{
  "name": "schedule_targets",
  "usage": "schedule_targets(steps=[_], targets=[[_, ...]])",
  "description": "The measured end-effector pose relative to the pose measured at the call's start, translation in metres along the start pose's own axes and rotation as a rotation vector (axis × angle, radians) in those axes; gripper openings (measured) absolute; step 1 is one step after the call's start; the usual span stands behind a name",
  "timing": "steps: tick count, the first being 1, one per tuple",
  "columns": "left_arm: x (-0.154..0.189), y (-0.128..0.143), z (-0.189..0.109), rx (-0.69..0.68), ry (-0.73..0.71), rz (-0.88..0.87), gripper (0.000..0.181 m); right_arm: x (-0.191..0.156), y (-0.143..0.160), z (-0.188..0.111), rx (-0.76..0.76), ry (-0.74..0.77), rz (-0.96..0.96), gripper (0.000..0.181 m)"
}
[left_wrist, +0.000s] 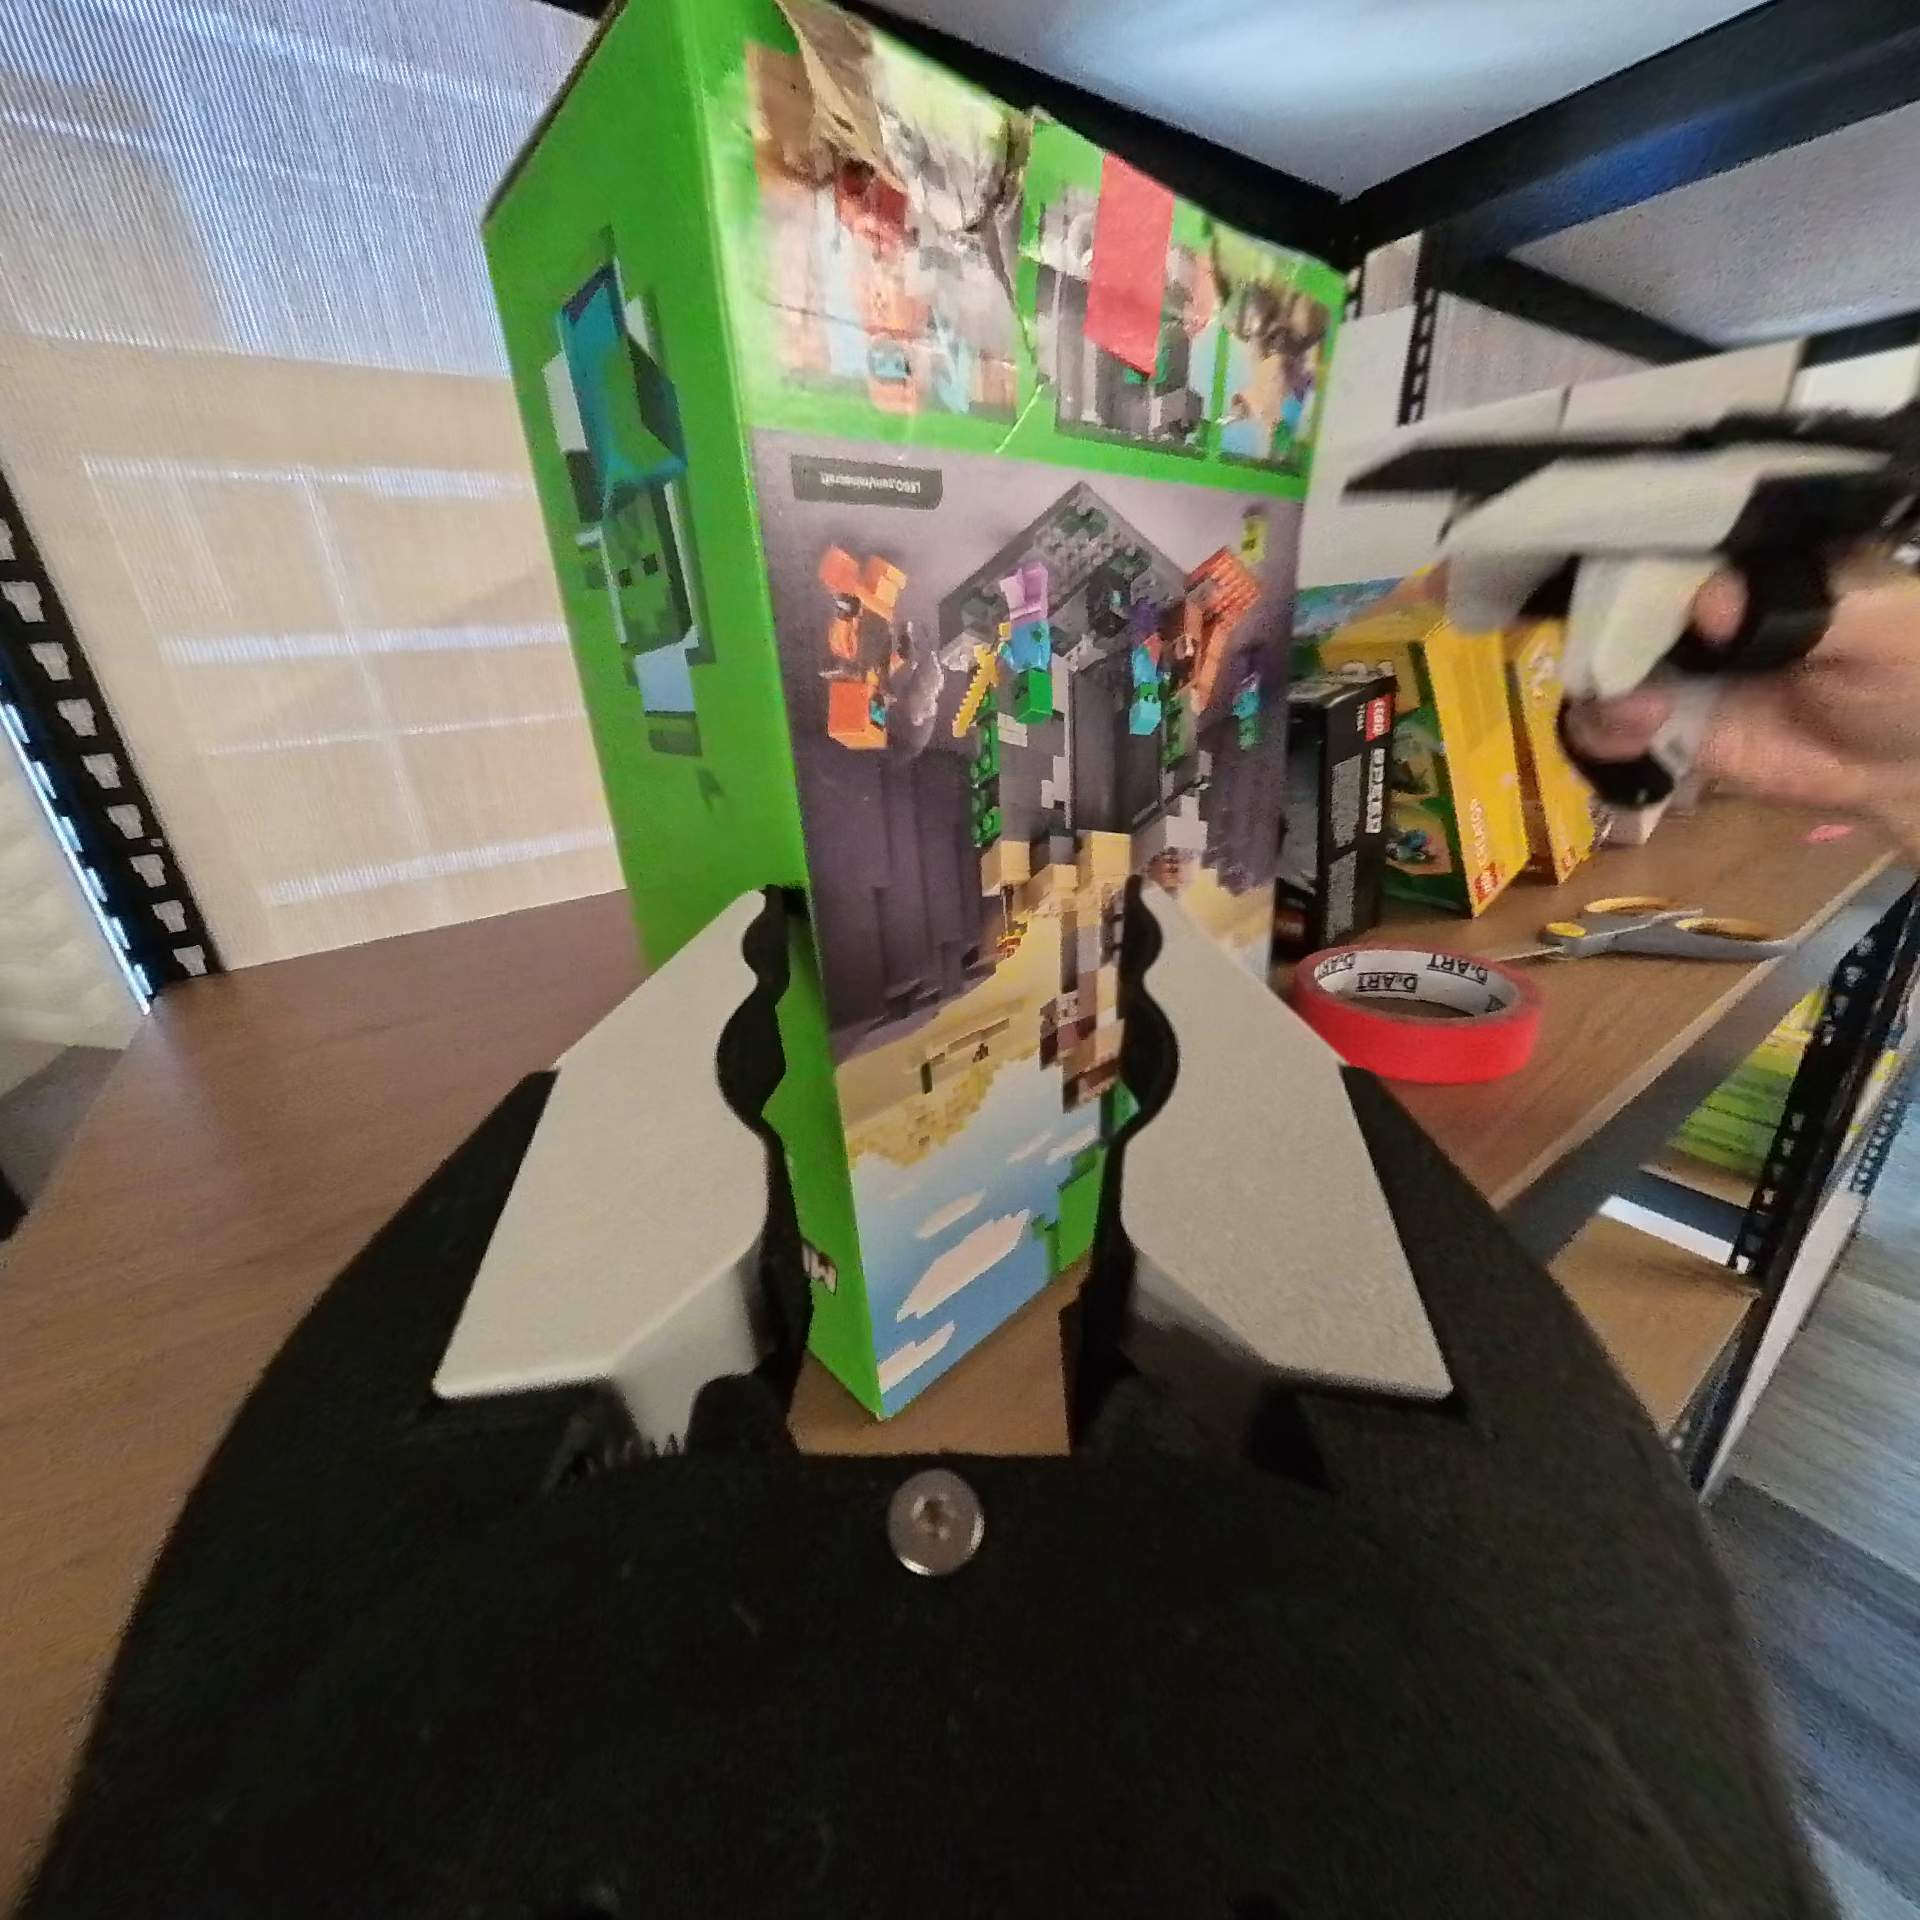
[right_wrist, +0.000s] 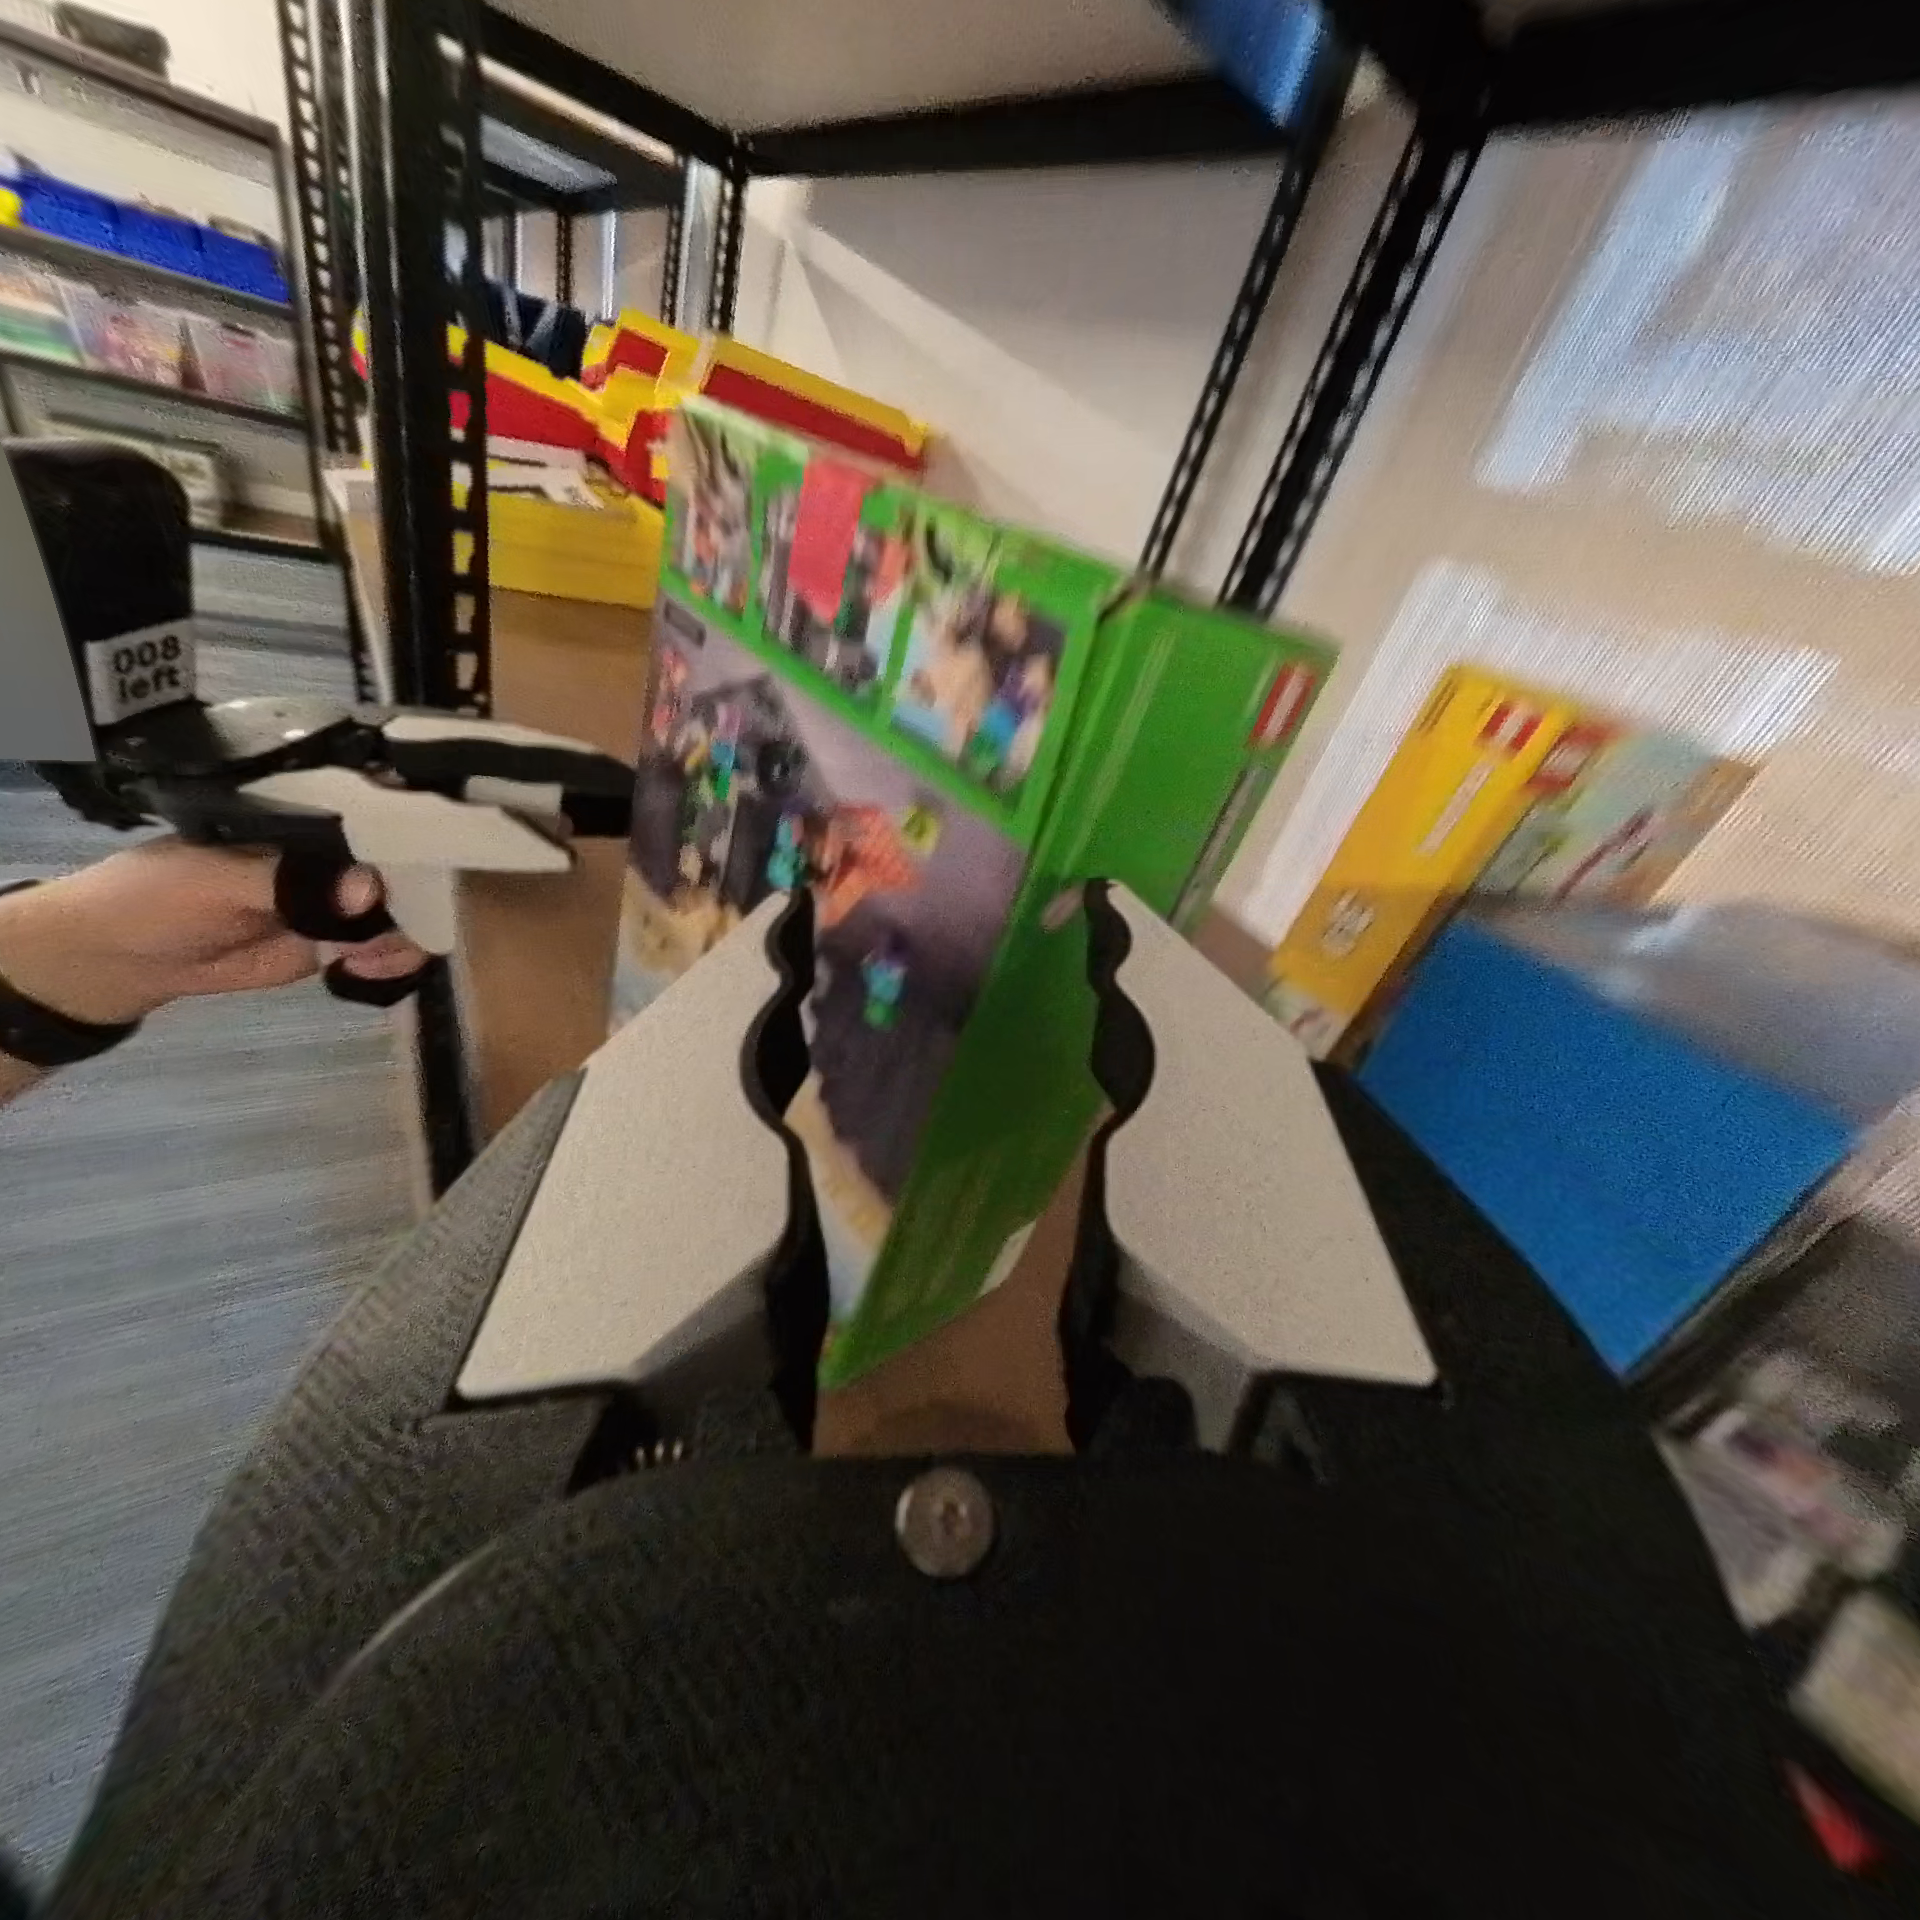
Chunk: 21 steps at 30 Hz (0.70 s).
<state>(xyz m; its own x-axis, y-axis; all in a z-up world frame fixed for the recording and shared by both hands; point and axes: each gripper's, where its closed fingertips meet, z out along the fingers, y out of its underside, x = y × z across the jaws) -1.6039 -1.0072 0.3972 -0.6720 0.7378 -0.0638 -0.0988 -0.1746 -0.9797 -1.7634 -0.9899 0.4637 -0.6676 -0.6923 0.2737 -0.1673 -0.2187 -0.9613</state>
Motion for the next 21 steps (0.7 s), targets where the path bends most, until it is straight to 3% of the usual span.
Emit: schedule_targets(steps=[3, 7, 17, 21], targets=[[0.012, -0.002, -0.004, 0.014, 0.016, -0.018, 0.064, 0.005, 0.036, 0.006, -0.095, 0.077, 0.013, 0.056], [0.018, -0.001, -0.005, 0.001, 0.006, 0.028, 0.065, -0.002, 0.047, 0.020, -0.087, 0.046, 0.057, 0.055], [0.010, -0.003, 0.001, -0.035, 0.004, 0.066, 0.058, 0.000, 0.046, 0.031, -0.072, 0.072, 0.151, 0.059], [0.000, 0.002, 0.006, -0.046, -0.028, 0.111, 0.065, -0.008, 0.043, 0.028, -0.026, 0.050, 0.184, 0.058]])
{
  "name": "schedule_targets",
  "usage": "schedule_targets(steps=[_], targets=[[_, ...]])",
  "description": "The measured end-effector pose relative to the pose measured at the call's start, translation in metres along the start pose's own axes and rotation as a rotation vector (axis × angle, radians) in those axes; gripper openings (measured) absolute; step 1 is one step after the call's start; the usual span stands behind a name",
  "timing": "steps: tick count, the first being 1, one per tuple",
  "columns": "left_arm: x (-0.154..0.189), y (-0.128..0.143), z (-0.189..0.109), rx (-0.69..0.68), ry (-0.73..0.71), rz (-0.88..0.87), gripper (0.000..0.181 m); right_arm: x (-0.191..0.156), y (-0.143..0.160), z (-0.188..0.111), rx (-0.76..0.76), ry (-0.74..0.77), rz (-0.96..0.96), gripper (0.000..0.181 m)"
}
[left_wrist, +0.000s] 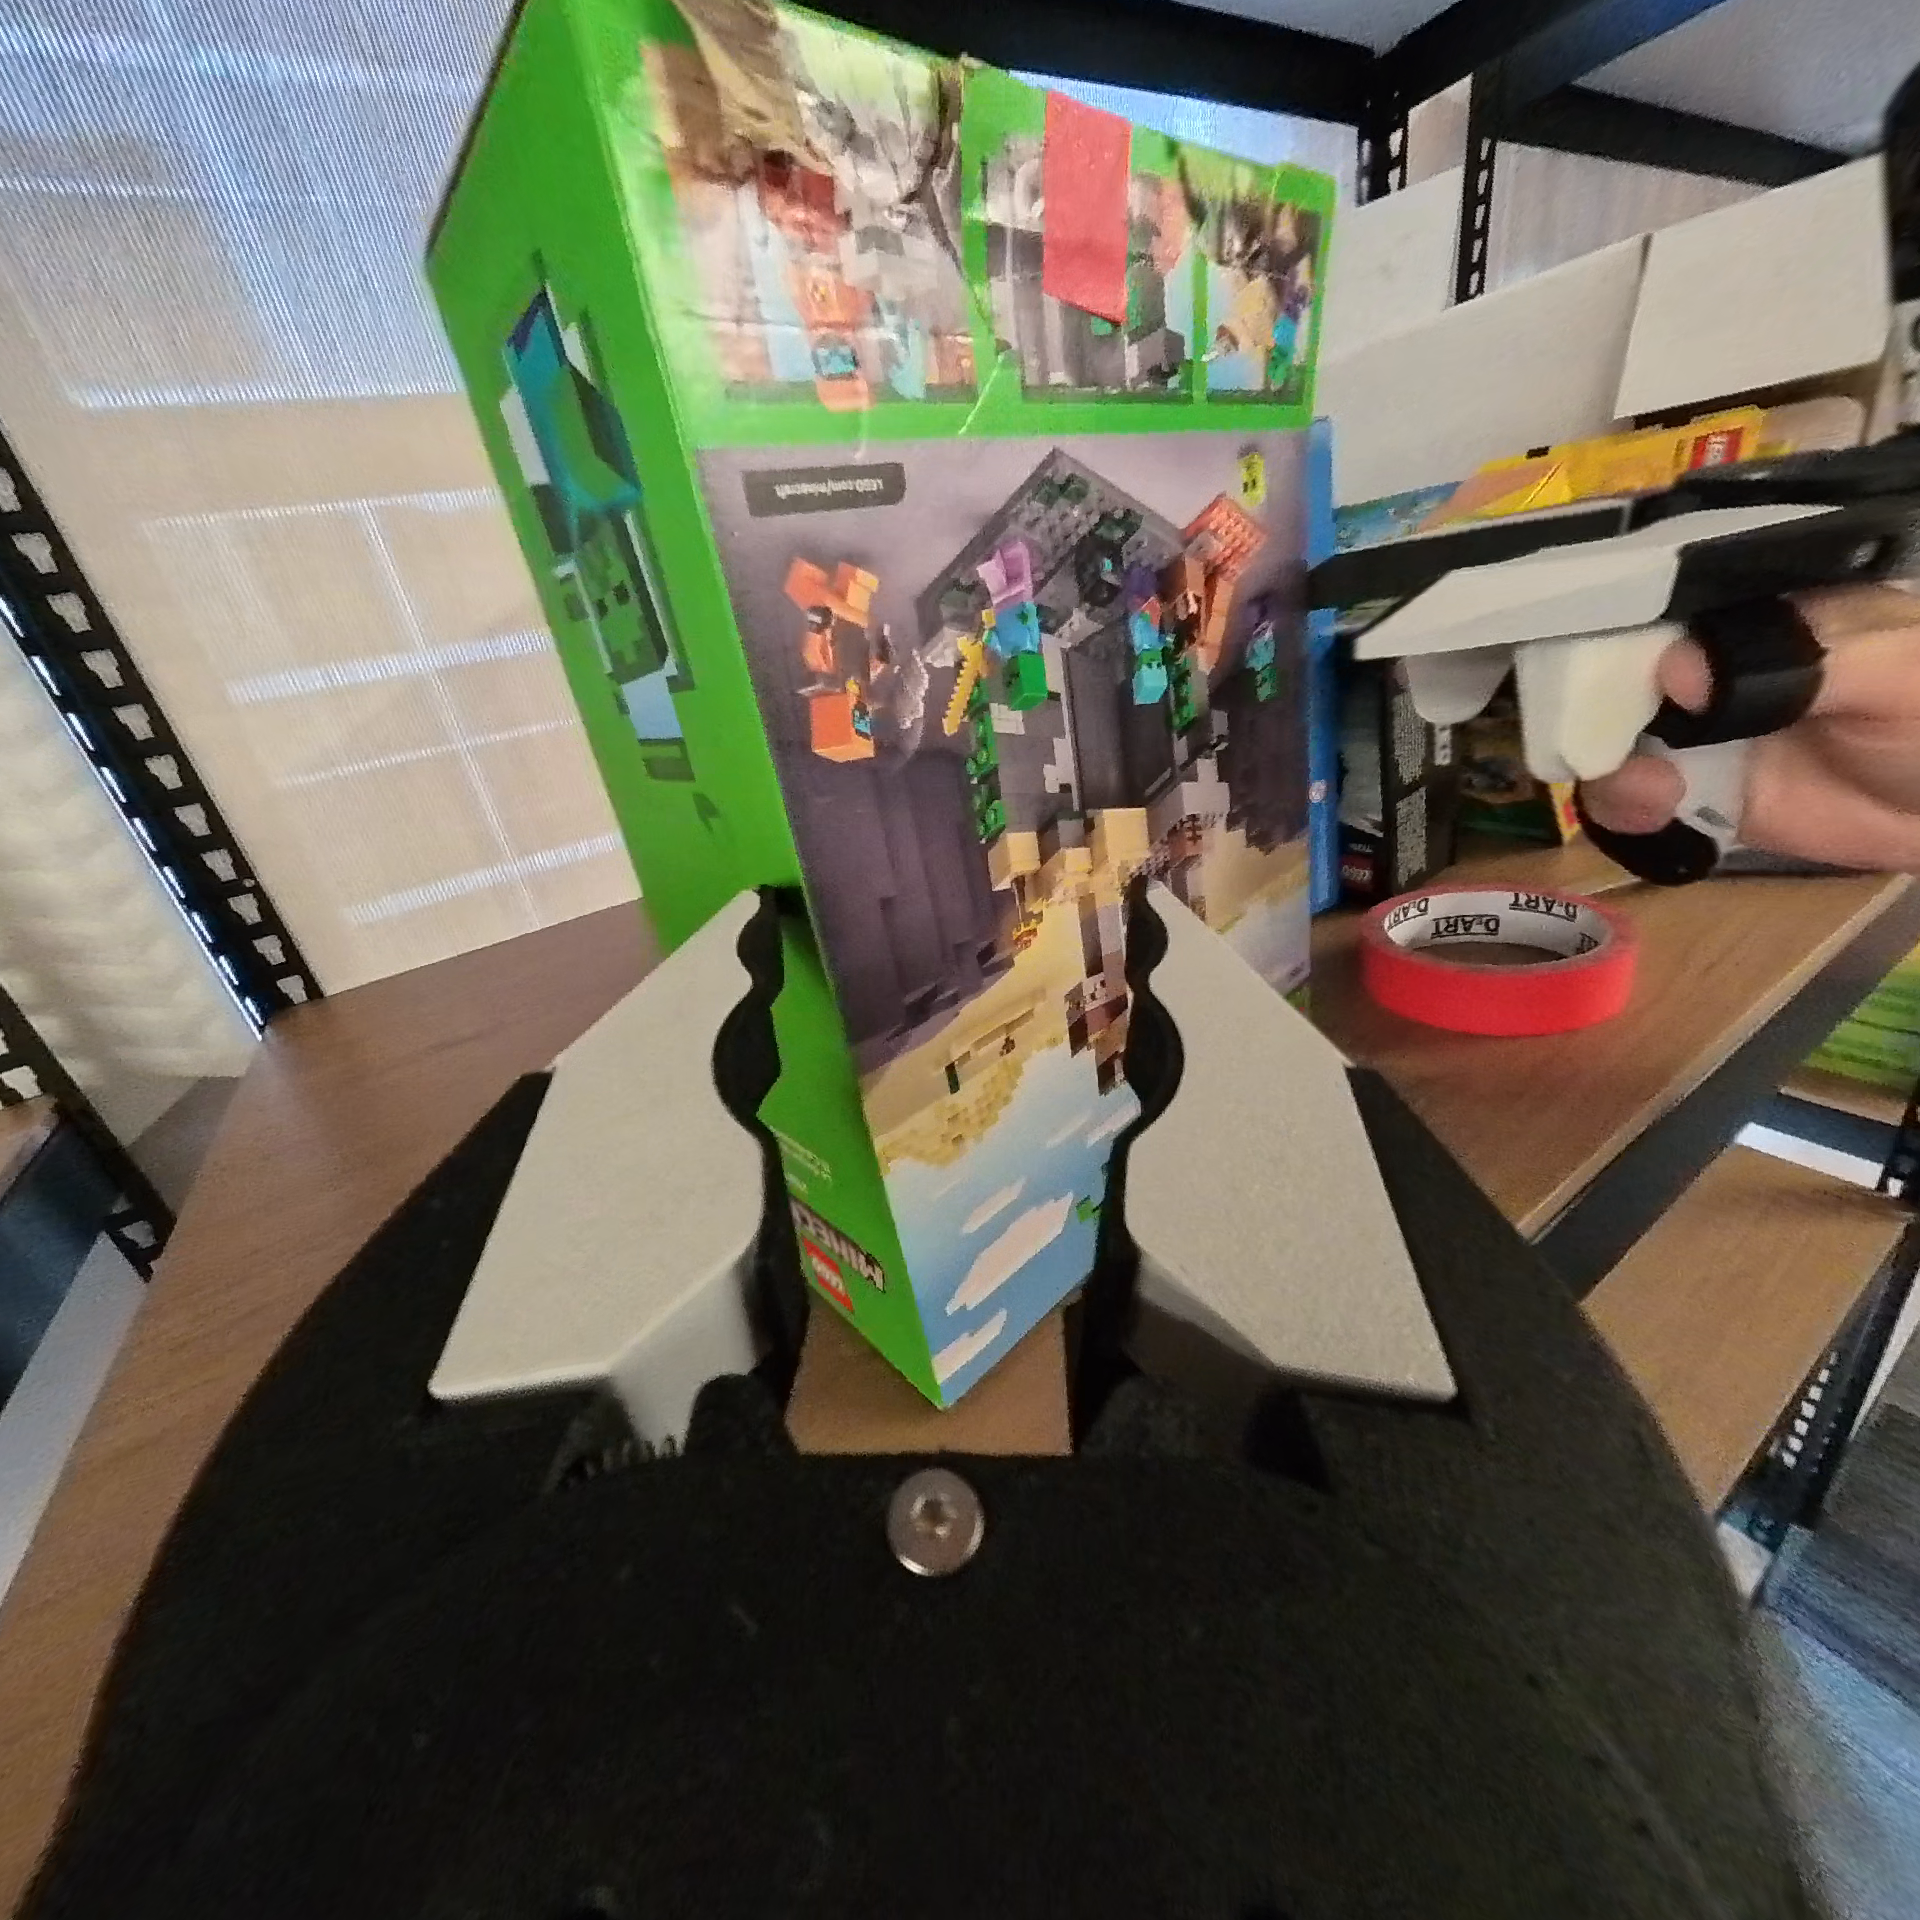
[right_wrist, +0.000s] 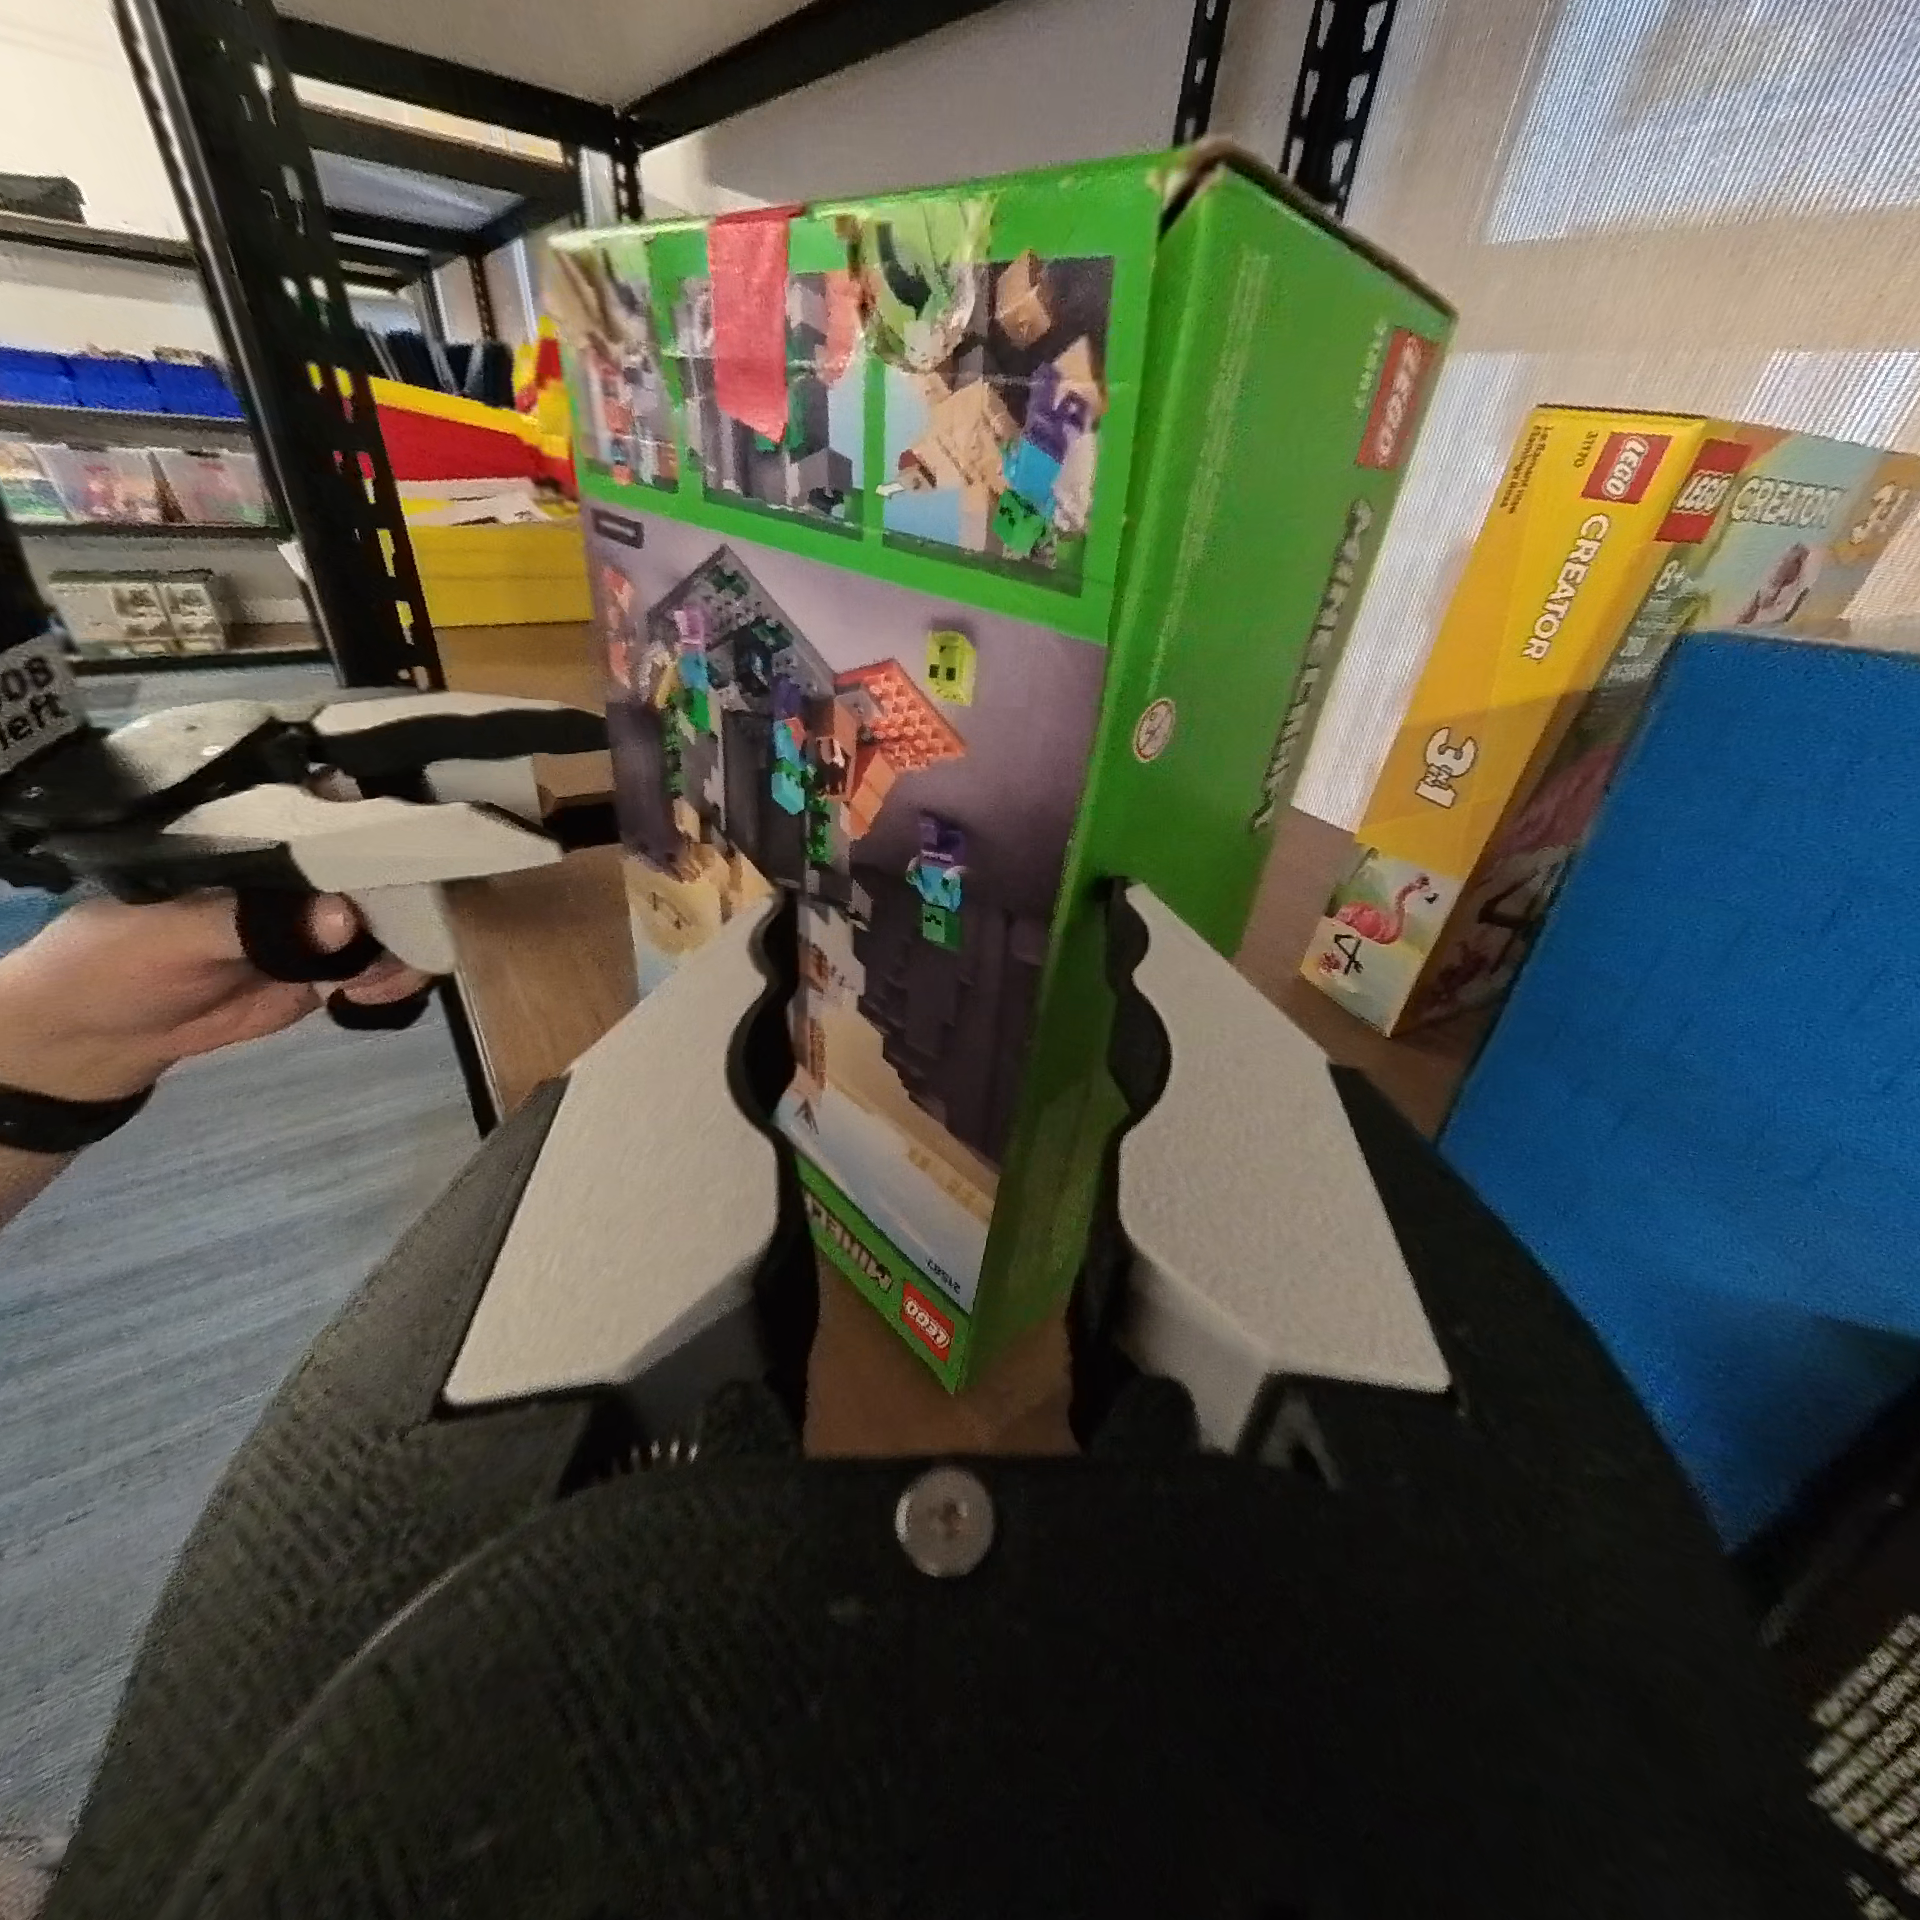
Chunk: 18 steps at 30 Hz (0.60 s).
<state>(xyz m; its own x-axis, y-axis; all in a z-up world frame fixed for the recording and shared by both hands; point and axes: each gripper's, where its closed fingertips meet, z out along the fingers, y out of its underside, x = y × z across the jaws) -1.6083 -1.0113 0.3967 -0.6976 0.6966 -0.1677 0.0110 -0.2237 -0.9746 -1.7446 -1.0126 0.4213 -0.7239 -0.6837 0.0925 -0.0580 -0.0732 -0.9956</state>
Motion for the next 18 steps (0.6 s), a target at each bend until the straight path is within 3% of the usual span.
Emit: schedule_targets(steps=[3, 7, 9, 11, 14, 18], targets=[[-0.005, -0.005, 0.001, 0.016, 0.013, -0.025, 0.061, 0.004, -0.016, -0.009, 0.050, 0.071, -0.105, 0.056], [-0.021, -0.019, -0.005, 0.073, -0.013, -0.038, 0.061, 0.006, -0.076, -0.023, 0.106, 0.175, -0.453, 0.056], [-0.028, -0.026, -0.006, 0.085, -0.012, -0.045, 0.064, 0.009, -0.100, -0.023, 0.102, 0.134, -0.464, 0.060], [-0.032, -0.030, -0.004, 0.090, 0.006, -0.078, 0.068, 0.022, -0.108, -0.022, 0.070, 0.076, -0.329, 0.066], [-0.034, -0.018, 0.002, 0.061, 0.055, -0.153, 0.076, 0.021, -0.086, -0.020, 0.025, -0.041, -0.092, 0.080], [-0.031, 0.011, 0.013, -0.039, 0.131, -0.160, 0.083, 0.018, -0.009, -0.007, -0.092, -0.032, -0.108, 0.091]])
